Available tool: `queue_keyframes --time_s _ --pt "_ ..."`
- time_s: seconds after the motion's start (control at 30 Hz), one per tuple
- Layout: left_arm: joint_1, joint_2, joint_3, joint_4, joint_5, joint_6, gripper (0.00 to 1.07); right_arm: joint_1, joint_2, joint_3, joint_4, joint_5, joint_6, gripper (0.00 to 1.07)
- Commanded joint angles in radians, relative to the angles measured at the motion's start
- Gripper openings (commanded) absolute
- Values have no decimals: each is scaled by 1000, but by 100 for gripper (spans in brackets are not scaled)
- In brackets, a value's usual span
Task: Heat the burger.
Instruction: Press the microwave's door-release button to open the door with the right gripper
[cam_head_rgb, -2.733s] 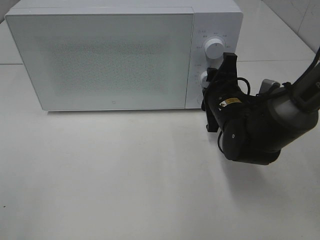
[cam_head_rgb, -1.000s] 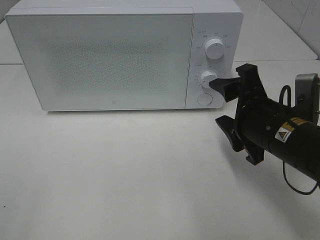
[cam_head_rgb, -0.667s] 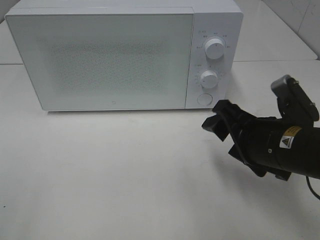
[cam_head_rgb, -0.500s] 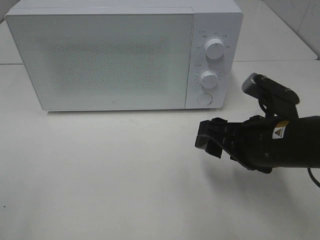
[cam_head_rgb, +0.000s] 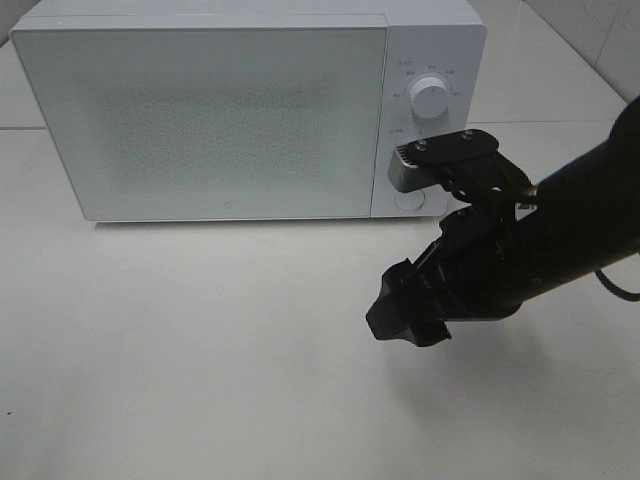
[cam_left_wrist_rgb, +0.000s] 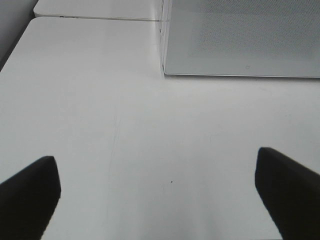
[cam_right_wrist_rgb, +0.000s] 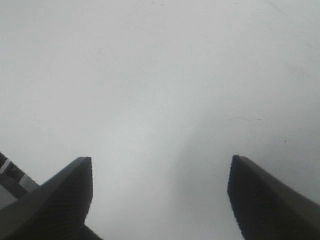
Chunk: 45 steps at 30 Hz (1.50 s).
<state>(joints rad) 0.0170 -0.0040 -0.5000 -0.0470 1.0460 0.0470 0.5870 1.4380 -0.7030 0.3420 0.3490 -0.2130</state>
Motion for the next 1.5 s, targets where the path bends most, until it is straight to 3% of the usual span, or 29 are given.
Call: queue_keyframes --time_s 0.03,0.27,0.7,0.83,1.07,1.3,1.5 --pt "0 -26 3 -6 -9 -1 98 -4 -16 -46 -40 104 -6 74" --pt "0 -26 3 -6 -9 -1 98 -4 -64 -169 -174 402 150 74" --pt "0 -26 3 -6 -9 -1 98 -4 -241 -177 -233 628 199 74" --pt "0 -26 3 -6 -9 -1 98 -4 -362 -133 -264 593 200 74" --pt "0 -26 3 -6 -9 -1 98 -4 -606 53 -352 544 237 74" --pt "0 -26 3 -6 -9 -1 98 -19 -816 137 -415 552 285 74" --pt "0 -26 3 -6 -9 -1 98 -174 -1008 176 -419 541 298 74"
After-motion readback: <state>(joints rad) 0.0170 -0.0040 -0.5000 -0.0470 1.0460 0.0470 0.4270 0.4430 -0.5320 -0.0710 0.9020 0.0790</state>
